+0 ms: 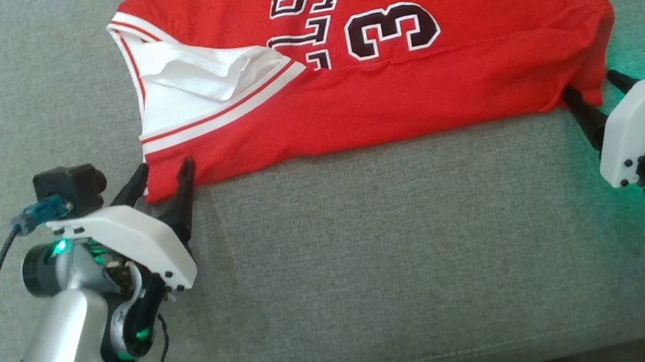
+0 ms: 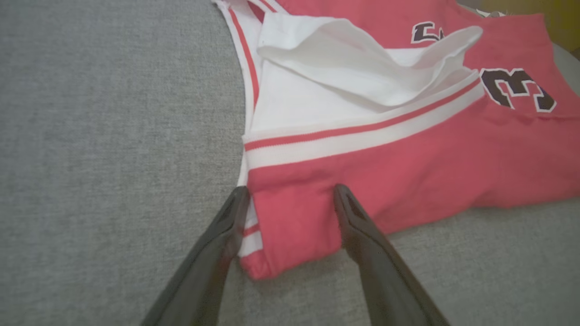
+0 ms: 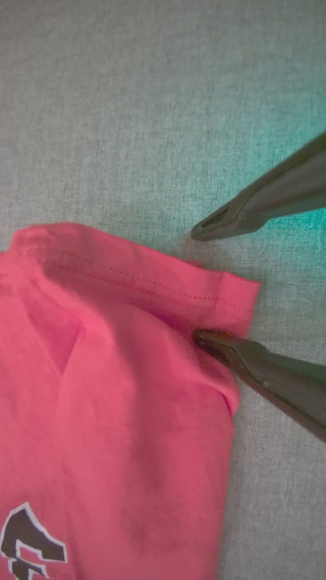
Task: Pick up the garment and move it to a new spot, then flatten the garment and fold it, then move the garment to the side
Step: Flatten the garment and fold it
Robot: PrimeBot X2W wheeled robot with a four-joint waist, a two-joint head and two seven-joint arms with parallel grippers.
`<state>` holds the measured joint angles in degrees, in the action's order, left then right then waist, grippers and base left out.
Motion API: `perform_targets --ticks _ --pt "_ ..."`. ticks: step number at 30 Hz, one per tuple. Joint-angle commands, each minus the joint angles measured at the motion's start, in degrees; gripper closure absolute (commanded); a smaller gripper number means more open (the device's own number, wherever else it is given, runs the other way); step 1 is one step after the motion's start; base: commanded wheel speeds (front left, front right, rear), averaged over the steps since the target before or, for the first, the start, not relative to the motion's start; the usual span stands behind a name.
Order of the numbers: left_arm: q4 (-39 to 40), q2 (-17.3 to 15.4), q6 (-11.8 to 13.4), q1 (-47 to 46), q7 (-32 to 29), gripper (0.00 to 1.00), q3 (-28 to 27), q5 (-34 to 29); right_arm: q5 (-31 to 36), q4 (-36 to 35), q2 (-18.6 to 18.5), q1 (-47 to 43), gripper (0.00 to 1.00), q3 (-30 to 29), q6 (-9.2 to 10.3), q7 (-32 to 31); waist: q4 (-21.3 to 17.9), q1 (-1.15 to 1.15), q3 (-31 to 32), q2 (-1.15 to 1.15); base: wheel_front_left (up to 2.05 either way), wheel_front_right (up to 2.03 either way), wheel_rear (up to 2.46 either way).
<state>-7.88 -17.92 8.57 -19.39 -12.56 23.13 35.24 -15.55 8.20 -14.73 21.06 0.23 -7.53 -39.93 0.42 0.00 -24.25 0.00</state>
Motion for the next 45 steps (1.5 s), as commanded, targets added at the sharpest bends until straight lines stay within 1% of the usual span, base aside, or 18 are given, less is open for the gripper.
perform_targets --ticks 1,6,7,8,10,14,19,20,21,22,30,33,39,40,41,42,43,45 --pt "0.34 -2.48 0.37 -1.03 -0.71 0.0 -1.88 -0.61 -0.44 -0.44 -0.61 0.15 0.0 1.95 0.04 -1.14 0.0 0.0 0.08 0.0 0.0 0.0 0.0" --pt "-0.73 -2.79 -0.77 -1.07 -3.55 0.02 -0.42 0.17 -2.67 -0.05 -1.48 0.0 0.0 3.99 0.04 -2.84 0.07 0.0 0.33 0.0 0.0 0.0 0.0" --pt "-0.86 -2.65 -0.95 -1.23 -3.81 0.68 -0.21 0.32 -3.09 -0.01 -1.61 0.01 0.0 4.31 0.04 -3.1 0.05 0.0 0.4 0.0 0.0 0.0 0.0" --pt "-0.93 -2.49 -1.29 -1.38 -3.97 1.0 0.03 0.52 -3.64 0.11 -1.68 0.0 0.04 4.63 0.04 -3.51 0.05 0.0 0.51 0.0 0.0 0.0 0.0" --pt "-1.25 -2.31 -2.09 -1.58 -4.22 1.0 0.53 0.88 -5.02 0.22 -1.58 0.03 1.0 4.8 0.04 -3.8 0.08 0.0 0.9 0.0 0.0 0.0 0.0" --pt "-1.29 -1.99 -3.25 -1.52 -3.93 1.0 0.54 2.08 -8.02 0.32 -2.25 -0.25 1.0 4.59 0.04 -4.47 0.18 0.0 2.3 0.0 0.0 0.0 0.0" --pt "2.62 -3.76 -3.49 0.84 -3.59 1.0 -0.81 3.32 -13.17 -1.25 -6.29 -1.72 1.0 3.1 0.04 -7.04 0.51 0.0 4.37 0.0 0.0 0.0 0.0" --pt "4.16 -4.13 -3.33 1.76 -3.51 1.0 -1.13 3.59 -14.48 -1.7 -7.41 -2.28 1.0 2.46 0.04 -8.02 0.64 0.0 4.78 0.0 0.0 0.0 0.0" --pt "7.95 -4.75 -2.91 4.14 -3.63 1.0 -1.56 4.27 -16.6 -2.71 -10.22 -3.72 1.0 1.17 0.04 -10.17 0.99 0.0 5.61 0.0 0.0 0.0 0.0" --pt "7.95 -4.75 -2.91 4.14 -3.63 1.0 -1.56 4.27 -16.6 -2.71 -10.22 -3.72 1.0 1.17 0.04 -10.17 0.99 0.0 5.61 0.0 0.0 0.0 0.0" --pt "23.14 -5.38 0.34 15.95 -4.64 1.0 -1.04 6.36 -23.31 -8.06 -19.58 -12.48 1.0 -4.03 0.04 -19.66 2.54 0.0 7.38 0.0 0.0 0.0 0.0" --pt "24.98 -4.05 1.15 20.06 -4.53 1.0 0.57 7.31 -23.72 -10.13 -20.7 -15.86 1.0 -4.41 0.04 -22.11 2.88 0.0 6.88 0.0 0.0 0.0 0.0" --pt "20.97 -0.78 1.25 21.27 -2.7 1.0 3.51 6.81 -22.8 -12.22 -19.72 -19.84 1.0 -3.18 0.04 -23.89 3.35 0.0 5.95 0.0 0.0 0.0 0.0" --pt "20.11 -0.3 1.53 20.98 -2.14 0.89 3.33 6.71 -22.3 -12.45 -19.52 -19.93 0.72 -3.17 0.04 -23.47 3.27 0.0 5.86 0.0 0.0 0.0 0.0" --pt "19.36 -0.24 1.69 20.65 -1.76 0.74 3.22 6.33 -21.72 -12.72 -19.46 -19.91 0.14 -3.09 0.04 -22.93 3.09 0.0 5.77 0.0 0.0 0.0 0.0" --pt "18.84 -0.37 1.72 20.33 -1.47 0.5 3.12 5.97 -21.18 -12.9 -19.56 -19.95 0.0 -3.07 0.04 -22.56 2.92 0.0 5.71 0.0 0.0 0.0 0.0" --pt "18.62 -0.44 1.81 20.08 -1.1 0.0 2.73 5.89 -20.73 -13.16 -19.69 -19.86 0.0 -3.23 0.04 -22.06 2.73 0.0 5.62 0.0 0.0 0.0 0.0" --pt "18.67 -1.42 2.07 19.58 -0.88 0.0 1.89 5.33 -19.85 -13.87 -20.24 -19.4 0.0 -3.9 0.04 -20.72 2.38 0.0 5.46 0.0 0.0 0.0 0.0"
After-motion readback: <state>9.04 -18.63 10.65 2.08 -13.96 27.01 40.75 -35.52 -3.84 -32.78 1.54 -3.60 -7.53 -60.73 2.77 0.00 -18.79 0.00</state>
